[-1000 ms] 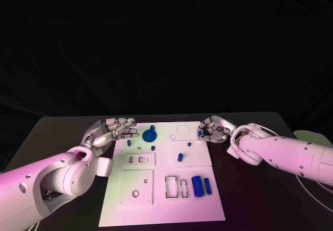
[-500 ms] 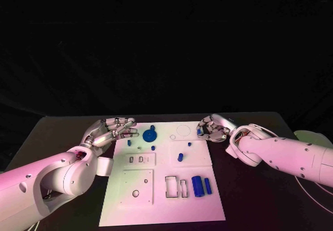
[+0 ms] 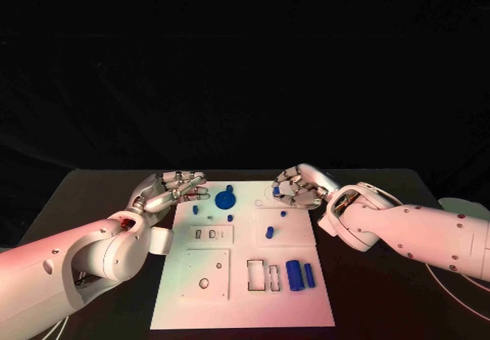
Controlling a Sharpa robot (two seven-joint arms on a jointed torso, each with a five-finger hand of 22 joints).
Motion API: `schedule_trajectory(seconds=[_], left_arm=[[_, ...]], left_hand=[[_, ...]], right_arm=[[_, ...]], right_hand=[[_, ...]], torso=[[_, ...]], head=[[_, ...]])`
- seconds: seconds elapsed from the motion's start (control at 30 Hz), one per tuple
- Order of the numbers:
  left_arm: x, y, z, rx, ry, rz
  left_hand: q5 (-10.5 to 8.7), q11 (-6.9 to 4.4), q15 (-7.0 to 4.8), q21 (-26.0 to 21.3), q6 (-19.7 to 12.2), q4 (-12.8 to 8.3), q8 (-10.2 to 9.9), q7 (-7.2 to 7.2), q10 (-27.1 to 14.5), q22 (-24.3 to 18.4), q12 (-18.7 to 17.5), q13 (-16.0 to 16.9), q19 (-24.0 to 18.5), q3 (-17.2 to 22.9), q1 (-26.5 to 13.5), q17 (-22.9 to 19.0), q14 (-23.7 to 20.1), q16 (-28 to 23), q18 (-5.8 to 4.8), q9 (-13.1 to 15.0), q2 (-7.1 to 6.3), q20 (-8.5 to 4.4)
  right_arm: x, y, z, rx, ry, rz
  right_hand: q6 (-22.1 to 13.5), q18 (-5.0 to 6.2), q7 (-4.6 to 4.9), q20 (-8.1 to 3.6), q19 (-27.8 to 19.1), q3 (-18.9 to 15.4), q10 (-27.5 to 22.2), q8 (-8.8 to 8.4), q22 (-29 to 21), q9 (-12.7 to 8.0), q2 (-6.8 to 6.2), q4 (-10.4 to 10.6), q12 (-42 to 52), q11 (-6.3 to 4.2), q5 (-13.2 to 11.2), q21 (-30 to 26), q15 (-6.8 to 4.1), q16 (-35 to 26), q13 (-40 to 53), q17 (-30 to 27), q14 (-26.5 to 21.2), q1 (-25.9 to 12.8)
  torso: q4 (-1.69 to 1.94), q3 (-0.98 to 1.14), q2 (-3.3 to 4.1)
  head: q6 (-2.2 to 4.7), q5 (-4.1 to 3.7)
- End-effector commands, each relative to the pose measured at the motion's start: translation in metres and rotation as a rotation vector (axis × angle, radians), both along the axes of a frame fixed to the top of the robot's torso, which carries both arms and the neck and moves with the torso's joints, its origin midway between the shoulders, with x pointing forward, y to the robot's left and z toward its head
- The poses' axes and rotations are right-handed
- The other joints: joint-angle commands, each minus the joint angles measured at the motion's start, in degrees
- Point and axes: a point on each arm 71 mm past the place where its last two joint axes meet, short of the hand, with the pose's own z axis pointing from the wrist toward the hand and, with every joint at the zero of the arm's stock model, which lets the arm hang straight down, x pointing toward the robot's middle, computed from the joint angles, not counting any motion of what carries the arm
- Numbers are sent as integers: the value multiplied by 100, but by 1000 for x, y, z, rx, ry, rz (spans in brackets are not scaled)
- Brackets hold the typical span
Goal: Assemble the parts on the task board
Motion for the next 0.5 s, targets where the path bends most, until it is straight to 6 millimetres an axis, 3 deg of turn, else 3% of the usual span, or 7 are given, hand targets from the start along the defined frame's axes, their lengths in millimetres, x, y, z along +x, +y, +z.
schedule_trajectory(seconds=[0.03, 0.3, 0.47, 0.5], left_arm=[[1, -2, 0, -9, -4, -14], [5, -2, -2, -6, -4, -5], [6, -2, -3, -5, -4, -1], [6, -2, -3, -5, -5, 0]], left_hand=[[-18, 5, -10, 19, -45, 3, -15, 9, -38, -6, -37, 0, -19, 37, -41, 8, -33, 2, 66, 6, 24, 37], [-18, 5, -10, 19, -45, 3, -15, 9, -38, -6, -37, 0, -19, 37, -41, 8, -33, 2, 66, 6, 24, 37], [-18, 5, -10, 19, -45, 3, -15, 9, -38, -6, -37, 0, -19, 37, -41, 8, -33, 2, 66, 6, 24, 37], [-18, 5, -10, 19, -45, 3, -15, 9, -38, -6, -37, 0, -19, 37, -41, 8, -33, 2, 66, 6, 24, 37]], right_arm=[[-3, 19, 1, -25, 25, -23], [-10, 75, -1, -59, 47, 61], [-15, 101, -6, -92, 53, 106], [-16, 107, -9, -101, 57, 117]], right_hand=[[4, -43, -2, -48, 7, 48, 3, 118, 685, 98, 79, 6, -19, -38, -35, 3, -41, -30, -3, 908, 453, -18], [-13, -39, -4, -51, -3, 50, 11, 133, 674, 104, 84, 26, -24, -40, -50, -11, -44, -35, 0, 897, 451, -70], [-16, -40, -5, -52, 1, 50, 14, 137, 678, 105, 83, 30, -24, -41, -51, -8, -44, -36, 2, 894, 450, -81], [-18, -38, -6, -52, -5, 48, 19, 143, 671, 107, 81, 36, -23, -41, -53, -16, -46, -40, 6, 879, 447, -97]], torso=[[-9, -30, -53], [-6, -88, -108], [-15, -103, -117], [-17, -99, -113]], head=[[-29, 60], [-109, 263], [-145, 339], [-146, 356]])
